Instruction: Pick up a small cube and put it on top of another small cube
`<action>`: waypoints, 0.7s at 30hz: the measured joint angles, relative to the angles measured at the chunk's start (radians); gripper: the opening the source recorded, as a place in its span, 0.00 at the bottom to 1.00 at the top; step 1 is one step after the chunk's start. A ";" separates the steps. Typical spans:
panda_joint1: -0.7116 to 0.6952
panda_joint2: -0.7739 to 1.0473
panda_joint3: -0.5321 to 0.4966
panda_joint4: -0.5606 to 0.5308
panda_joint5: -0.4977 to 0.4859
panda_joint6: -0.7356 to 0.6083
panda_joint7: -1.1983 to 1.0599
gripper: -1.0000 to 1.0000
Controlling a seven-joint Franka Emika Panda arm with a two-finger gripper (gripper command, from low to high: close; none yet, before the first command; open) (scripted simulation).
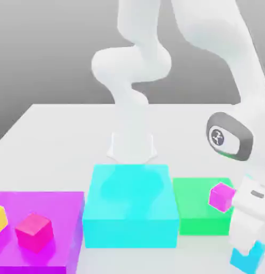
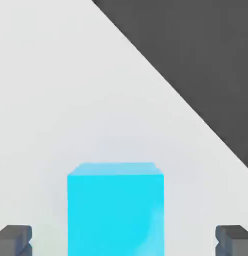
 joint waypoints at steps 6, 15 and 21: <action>0.005 0.019 -0.006 0.004 -0.007 0.014 0.005 0.00; -0.035 -0.215 0.061 -0.083 0.070 -0.133 -0.058 0.00; -0.030 -0.433 0.098 -0.225 0.152 -0.202 -0.133 0.00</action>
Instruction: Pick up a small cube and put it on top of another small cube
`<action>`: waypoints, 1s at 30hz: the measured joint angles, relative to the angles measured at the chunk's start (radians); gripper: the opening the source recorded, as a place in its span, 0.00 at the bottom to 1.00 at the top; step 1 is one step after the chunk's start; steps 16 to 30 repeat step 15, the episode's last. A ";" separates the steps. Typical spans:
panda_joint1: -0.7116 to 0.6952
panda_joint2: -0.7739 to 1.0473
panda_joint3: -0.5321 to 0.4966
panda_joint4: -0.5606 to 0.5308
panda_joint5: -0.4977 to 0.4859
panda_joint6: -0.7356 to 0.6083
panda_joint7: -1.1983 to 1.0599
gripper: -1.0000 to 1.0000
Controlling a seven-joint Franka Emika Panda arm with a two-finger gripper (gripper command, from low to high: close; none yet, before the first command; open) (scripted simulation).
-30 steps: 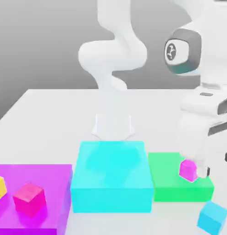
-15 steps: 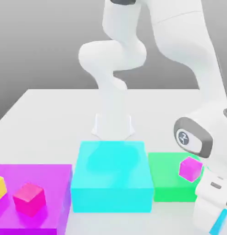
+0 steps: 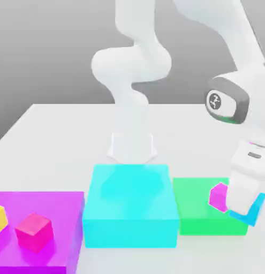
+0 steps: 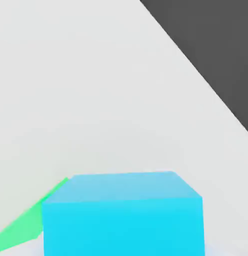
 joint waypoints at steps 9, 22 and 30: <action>0.054 -0.217 -0.007 -0.186 0.138 -0.019 -0.120 0.00; 0.048 -0.121 -0.004 -0.208 0.099 0.096 -0.092 1.00; 0.048 -0.121 -0.004 -0.208 0.099 0.096 -0.092 1.00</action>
